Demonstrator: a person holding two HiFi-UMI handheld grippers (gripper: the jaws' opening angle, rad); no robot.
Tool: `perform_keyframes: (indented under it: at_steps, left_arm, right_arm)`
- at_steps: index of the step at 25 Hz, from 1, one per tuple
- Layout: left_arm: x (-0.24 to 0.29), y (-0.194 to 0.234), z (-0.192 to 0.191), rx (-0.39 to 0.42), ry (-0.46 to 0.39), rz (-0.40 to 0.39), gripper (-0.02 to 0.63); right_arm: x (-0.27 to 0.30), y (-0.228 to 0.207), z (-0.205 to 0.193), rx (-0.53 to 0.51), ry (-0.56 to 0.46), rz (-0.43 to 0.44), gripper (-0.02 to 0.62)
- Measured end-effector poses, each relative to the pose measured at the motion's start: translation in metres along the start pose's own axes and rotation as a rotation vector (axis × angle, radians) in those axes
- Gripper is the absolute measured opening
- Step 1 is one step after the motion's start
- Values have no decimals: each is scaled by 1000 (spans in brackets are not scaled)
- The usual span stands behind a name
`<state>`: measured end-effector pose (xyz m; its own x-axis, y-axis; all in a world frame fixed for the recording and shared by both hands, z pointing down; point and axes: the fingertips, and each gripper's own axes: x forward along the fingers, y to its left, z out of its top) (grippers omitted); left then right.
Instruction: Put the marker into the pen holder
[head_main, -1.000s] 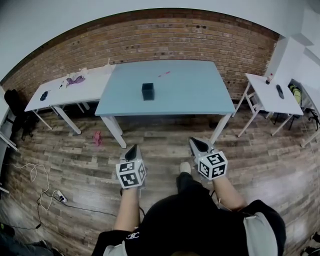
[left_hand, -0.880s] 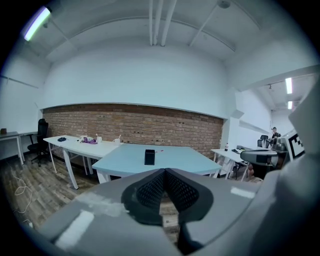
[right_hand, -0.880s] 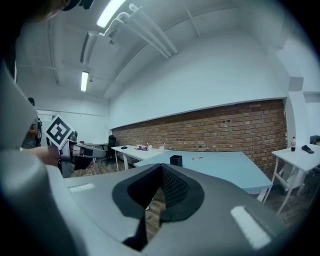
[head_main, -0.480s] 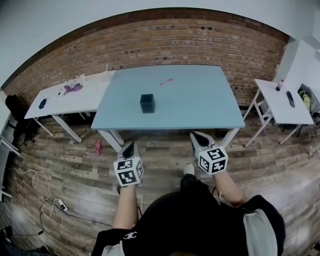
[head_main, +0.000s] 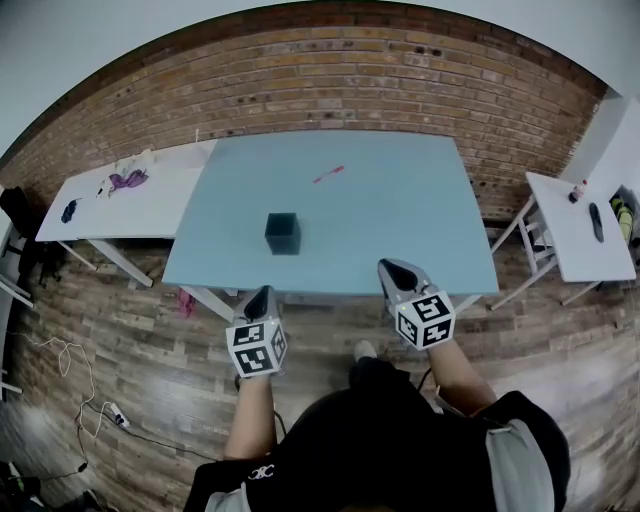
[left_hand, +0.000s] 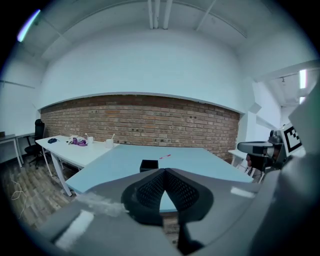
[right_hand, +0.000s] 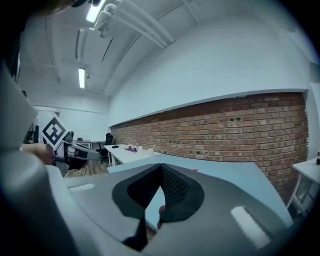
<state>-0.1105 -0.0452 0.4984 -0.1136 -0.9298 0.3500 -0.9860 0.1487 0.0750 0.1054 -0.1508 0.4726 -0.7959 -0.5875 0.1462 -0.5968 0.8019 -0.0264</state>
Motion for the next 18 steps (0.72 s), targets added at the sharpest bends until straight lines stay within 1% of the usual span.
perform_keyframes:
  at_steps: [11,18]
  left_arm:
    - [122,-21,51,7,39,6,5]
    - [169,-37,80,17,39,23,5]
  right_arm:
    - [89,-104,27,-9,26,50,5]
    - [130,-153,28,-34,69,106,5]
